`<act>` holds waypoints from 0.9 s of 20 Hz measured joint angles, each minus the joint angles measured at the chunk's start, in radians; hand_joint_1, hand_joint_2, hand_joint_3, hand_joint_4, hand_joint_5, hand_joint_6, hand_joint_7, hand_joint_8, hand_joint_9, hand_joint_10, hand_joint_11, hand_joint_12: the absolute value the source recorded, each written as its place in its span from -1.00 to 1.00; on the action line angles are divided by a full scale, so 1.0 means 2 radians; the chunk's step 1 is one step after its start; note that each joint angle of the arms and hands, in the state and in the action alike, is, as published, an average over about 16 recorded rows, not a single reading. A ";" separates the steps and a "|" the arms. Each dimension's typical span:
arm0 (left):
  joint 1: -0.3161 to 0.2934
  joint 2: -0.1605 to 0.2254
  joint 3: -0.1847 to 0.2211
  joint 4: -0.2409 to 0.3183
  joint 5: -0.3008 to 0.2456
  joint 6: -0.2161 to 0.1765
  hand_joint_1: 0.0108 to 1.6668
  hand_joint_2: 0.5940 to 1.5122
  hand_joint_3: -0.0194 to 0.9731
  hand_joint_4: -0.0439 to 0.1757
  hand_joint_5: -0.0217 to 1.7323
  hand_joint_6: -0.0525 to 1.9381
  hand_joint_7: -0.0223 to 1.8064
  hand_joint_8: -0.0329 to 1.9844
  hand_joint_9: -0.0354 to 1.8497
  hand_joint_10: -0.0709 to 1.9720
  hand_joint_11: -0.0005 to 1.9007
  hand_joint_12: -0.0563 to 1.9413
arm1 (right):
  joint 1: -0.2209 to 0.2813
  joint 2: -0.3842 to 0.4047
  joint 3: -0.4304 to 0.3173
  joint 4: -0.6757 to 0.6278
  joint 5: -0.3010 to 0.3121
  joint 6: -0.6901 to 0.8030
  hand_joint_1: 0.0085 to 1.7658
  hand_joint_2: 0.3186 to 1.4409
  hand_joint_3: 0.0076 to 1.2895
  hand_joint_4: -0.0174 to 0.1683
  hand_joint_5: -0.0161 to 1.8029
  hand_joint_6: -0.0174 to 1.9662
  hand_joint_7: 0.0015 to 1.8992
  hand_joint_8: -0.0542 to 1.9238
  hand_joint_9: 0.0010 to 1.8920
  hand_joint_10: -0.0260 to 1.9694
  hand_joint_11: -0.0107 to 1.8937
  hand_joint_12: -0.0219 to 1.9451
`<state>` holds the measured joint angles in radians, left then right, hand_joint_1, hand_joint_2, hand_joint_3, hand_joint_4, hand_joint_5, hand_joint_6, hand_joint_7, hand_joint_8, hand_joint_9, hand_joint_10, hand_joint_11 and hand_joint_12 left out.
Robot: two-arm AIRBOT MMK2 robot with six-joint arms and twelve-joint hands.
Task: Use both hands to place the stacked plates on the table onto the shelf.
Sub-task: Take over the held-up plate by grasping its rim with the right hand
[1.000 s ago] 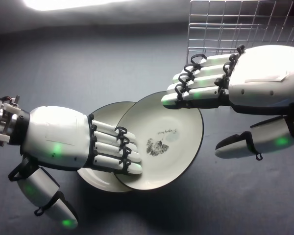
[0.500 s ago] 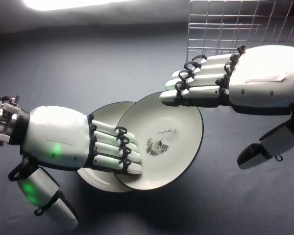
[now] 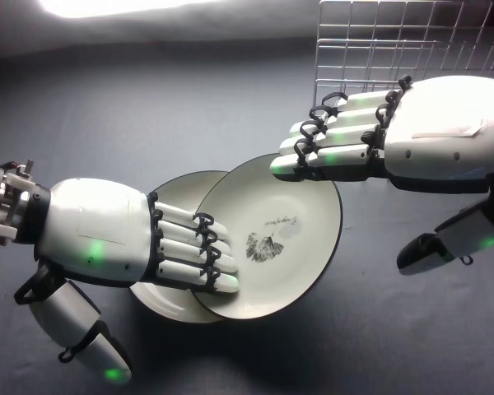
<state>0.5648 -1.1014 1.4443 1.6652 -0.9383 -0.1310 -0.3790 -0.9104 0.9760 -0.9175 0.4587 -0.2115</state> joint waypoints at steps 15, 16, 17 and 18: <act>-0.004 -0.003 0.004 0.004 -0.001 -0.002 -0.99 0.07 -0.96 -0.67 -0.93 -0.98 -0.96 -0.98 -0.91 -0.92 -0.98 -0.89 | 0.000 -0.013 0.003 0.000 0.000 0.000 0.18 0.05 -0.99 -0.87 -0.82 -0.96 -0.88 -0.94 -0.89 -0.96 -0.97 -0.28; -0.004 -0.003 0.004 0.004 -0.001 -0.003 -0.99 0.07 -0.96 -0.67 -0.93 -0.98 -0.96 -0.98 -0.91 -0.92 -0.98 -0.89 | 0.000 -0.015 0.004 0.000 0.000 0.000 0.18 0.05 -0.99 -0.87 -0.82 -0.96 -0.88 -0.94 -0.89 -0.96 -0.97 -0.28; -0.005 -0.003 0.005 0.004 -0.001 -0.003 -0.99 0.07 -0.96 -0.67 -0.93 -0.98 -0.96 -0.98 -0.91 -0.92 -0.98 -0.88 | 0.000 -0.017 0.004 0.000 0.000 0.000 0.18 0.05 -0.99 -0.87 -0.82 -0.96 -0.88 -0.94 -0.89 -0.96 -0.97 -0.28; -0.005 -0.003 0.005 0.005 -0.002 -0.003 -0.99 0.07 -0.96 -0.67 -0.93 -0.98 -0.96 -0.98 -0.91 -0.92 -0.98 -0.88 | 0.000 -0.019 0.005 0.000 0.000 0.000 0.18 0.05 -0.99 -0.86 -0.82 -0.96 -0.88 -0.94 -0.89 -0.96 -0.97 -0.28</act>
<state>0.5547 -1.1074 1.4541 1.6746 -0.9413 -0.1371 -0.3790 -0.9476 0.9853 -0.9174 0.4580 -0.2118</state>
